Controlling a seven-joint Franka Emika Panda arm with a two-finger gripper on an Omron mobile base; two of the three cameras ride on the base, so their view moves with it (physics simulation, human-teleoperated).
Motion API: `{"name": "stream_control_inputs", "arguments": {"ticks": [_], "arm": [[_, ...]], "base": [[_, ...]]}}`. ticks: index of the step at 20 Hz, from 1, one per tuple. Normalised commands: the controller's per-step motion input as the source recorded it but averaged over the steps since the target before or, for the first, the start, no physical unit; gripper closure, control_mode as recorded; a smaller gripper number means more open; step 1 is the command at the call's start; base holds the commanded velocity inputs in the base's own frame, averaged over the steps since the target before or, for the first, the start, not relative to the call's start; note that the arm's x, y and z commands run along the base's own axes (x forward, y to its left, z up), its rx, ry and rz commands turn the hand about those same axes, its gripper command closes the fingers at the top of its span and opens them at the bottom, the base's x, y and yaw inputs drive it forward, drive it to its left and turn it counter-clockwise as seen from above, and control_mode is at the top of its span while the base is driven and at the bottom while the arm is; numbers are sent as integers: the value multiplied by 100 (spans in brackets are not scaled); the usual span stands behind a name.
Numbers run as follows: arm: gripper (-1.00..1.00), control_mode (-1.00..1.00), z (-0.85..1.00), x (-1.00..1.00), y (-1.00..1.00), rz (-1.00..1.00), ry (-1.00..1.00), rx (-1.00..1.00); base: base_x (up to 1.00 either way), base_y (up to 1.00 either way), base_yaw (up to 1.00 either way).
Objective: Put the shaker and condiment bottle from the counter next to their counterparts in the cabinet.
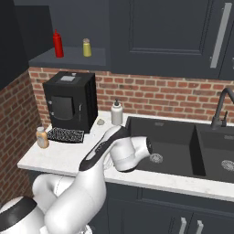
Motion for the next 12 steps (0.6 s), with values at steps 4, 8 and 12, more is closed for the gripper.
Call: {"name": "stream_control_inputs", "arguments": {"ticks": [4,8,12], "arm": [[-100,-100,-21,0,0,2,0,0],[-100,-100,-32,0,0,7,0,0],[-100,-100,-13,0,0,4,0,0]], "base": [[0,0,0],[0,0,0],[0,0,0]]}}
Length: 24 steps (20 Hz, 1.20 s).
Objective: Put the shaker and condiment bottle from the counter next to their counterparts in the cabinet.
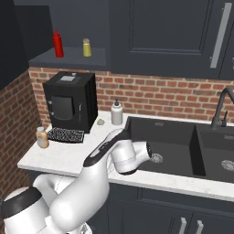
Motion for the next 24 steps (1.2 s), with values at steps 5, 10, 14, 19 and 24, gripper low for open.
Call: {"name": "stream_control_inputs", "arguments": {"ticks": [5,10,14,19,24], "arm": [[-100,-100,0,5,0,2,0,0],[-100,-100,-15,8,5,4,0,0],[-100,-100,-11,21,8,0,0,0],[-100,-100,0,29,0,0,0,0],[-100,-100,-3,28,0,0,0,0]], "base": [[0,0,0],[0,0,0],[0,0,0],[0,0,0],[0,0,0]]}}
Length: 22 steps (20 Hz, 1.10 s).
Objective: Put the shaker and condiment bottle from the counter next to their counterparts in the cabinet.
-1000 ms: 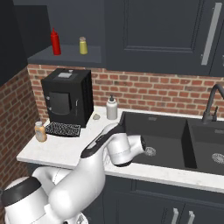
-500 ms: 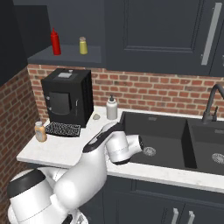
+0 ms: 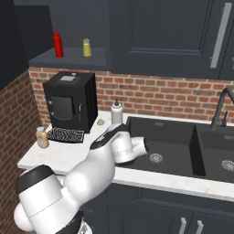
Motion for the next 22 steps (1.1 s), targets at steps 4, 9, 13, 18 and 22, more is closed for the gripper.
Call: {"name": "stream_control_inputs", "arguments": {"ticks": [4,9,13,18,22], "arm": [[-100,-100,-21,3,0,0,2,0],[-100,-100,-29,0,0,0,0,0],[-100,-100,-20,1,0,0,0,0],[-100,-100,-13,1,0,0,0,0],[-100,-100,-12,0,0,0,0,0]], "base": [[0,0,0],[0,0,0],[0,0,0],[0,0,0],[0,0,0]]}}
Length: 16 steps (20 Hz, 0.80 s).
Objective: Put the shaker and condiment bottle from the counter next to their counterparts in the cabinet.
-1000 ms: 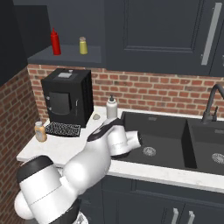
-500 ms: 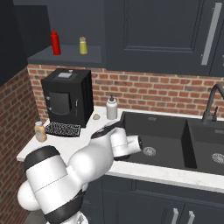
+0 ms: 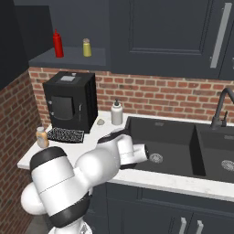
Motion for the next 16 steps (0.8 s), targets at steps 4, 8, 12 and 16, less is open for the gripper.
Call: {"name": "stream_control_inputs", "arguments": {"ticks": [4,8,12,16], "arm": [[-100,-100,-2,0,0,0,0,0],[-100,-100,0,0,5,0,2,0],[-100,-100,-1,0,13,0,8,1],[-100,-100,-2,0,14,0,11,1]], "base": [[0,0,0],[0,0,0],[0,0,0],[0,0,0]]}}
